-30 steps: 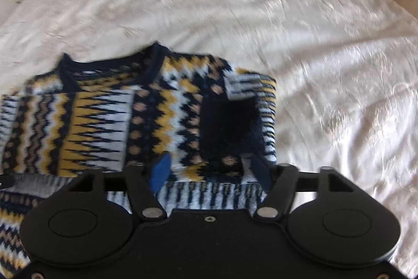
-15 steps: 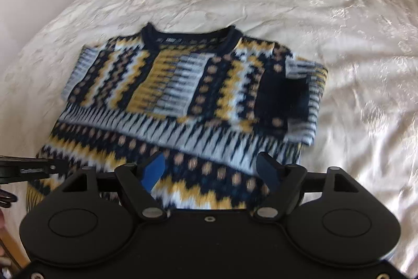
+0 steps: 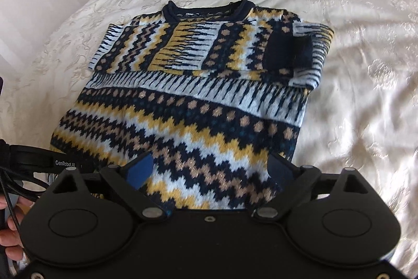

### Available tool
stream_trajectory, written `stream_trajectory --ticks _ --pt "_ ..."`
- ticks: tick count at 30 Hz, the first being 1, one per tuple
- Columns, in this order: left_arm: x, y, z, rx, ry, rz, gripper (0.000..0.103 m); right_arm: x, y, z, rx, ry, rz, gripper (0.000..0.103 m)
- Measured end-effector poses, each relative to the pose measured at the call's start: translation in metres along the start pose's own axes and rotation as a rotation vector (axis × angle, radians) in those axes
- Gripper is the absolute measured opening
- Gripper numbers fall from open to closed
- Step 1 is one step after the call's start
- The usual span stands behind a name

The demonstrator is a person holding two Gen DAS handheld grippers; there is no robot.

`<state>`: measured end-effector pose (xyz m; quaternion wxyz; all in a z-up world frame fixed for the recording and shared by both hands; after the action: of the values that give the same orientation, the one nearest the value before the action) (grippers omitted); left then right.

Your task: Fold small clothes

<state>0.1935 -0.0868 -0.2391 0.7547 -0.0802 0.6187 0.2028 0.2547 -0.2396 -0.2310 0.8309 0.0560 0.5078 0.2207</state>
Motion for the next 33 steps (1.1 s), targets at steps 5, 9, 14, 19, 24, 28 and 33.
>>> stream_trajectory --ticks 5,9,14,19,24,28,33 --pt "-0.001 -0.008 -0.006 0.029 0.009 0.014 0.012 -0.002 -0.003 -0.008 -0.005 -0.012 0.002 0.097" --pt "-0.005 -0.011 -0.012 0.041 -0.012 -0.008 0.012 -0.003 -0.005 -0.016 -0.01 -0.013 -0.008 0.098" --pt "-0.006 0.006 -0.021 0.014 -0.045 -0.032 0.012 -0.008 -0.006 -0.031 -0.018 -0.027 -0.037 0.098" --pt "-0.002 0.037 -0.033 0.033 -0.072 -0.094 0.012 -0.019 -0.002 -0.047 0.008 -0.048 -0.084 0.098" --pt "-0.001 0.071 -0.044 0.142 -0.12 -0.14 0.012 -0.03 0.01 -0.07 0.094 -0.068 -0.141 0.098" --pt "-0.009 0.099 -0.052 0.231 -0.195 -0.159 0.012 -0.04 0.024 -0.088 0.162 -0.099 -0.179 0.098" --pt "-0.001 0.125 -0.073 0.331 -0.213 -0.199 0.012 -0.049 0.041 -0.118 0.162 -0.102 -0.226 0.1"
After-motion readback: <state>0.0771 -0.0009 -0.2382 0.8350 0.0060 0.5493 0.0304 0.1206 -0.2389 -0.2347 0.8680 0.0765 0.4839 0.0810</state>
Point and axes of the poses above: each gripper's, at about its wrist camera, not at the fingertips, and x roughly the way its jaws point, y to its left, z to its top, the point moved 10 cm from there along x, roughly the way its jaws point
